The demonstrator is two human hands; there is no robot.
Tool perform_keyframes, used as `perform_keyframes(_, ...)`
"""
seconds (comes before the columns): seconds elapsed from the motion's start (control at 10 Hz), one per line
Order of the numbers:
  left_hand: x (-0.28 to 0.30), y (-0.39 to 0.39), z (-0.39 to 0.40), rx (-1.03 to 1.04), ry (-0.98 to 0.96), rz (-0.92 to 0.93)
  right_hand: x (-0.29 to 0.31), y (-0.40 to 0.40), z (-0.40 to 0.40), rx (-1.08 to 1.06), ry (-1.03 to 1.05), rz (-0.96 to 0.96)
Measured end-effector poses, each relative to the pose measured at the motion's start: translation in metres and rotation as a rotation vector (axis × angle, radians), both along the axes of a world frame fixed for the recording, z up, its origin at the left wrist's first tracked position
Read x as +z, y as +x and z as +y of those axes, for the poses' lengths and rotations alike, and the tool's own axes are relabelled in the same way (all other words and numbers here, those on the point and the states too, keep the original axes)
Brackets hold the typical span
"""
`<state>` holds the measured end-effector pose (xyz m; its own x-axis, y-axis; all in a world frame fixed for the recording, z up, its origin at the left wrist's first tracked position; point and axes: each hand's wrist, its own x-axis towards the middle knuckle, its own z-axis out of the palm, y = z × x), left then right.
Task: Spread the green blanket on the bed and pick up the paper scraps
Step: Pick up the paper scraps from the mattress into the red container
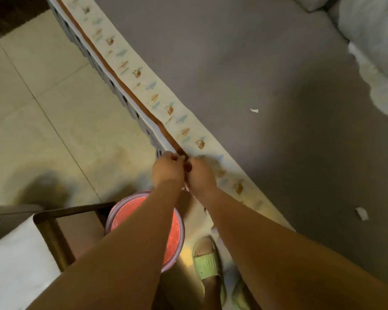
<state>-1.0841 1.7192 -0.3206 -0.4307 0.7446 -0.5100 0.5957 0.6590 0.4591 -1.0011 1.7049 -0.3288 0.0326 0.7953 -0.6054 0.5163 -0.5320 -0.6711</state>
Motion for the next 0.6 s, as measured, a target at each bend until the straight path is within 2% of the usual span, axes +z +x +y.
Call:
perform_keyframes(0.1, 0.004, 0.051, 0.044, -0.141, 0.057, -0.063, 0.006, 0.048, 0.039, -0.312, -0.048, 0.140)
perform_keyframes(0.3, -0.007, 0.134, 0.098, -0.465, 0.070, -0.133, -0.003, 0.144, 0.080, -0.327, 0.122, -0.099)
perform_keyframes(0.4, -0.019, 0.163, 0.116, -0.529, 0.099, -0.137, -0.017, 0.180, 0.088, -0.369, 0.134, -0.189)
perform_keyframes(0.5, -0.032, 0.190, 0.136, -0.562, 0.123, -0.106, -0.031, 0.212, 0.088, -0.454, 0.121, -0.184)
perform_keyframes(0.6, -0.044, 0.198, 0.149, -0.573, 0.143, 0.001, -0.040, 0.227, 0.078, -0.545, 0.124, -0.139)
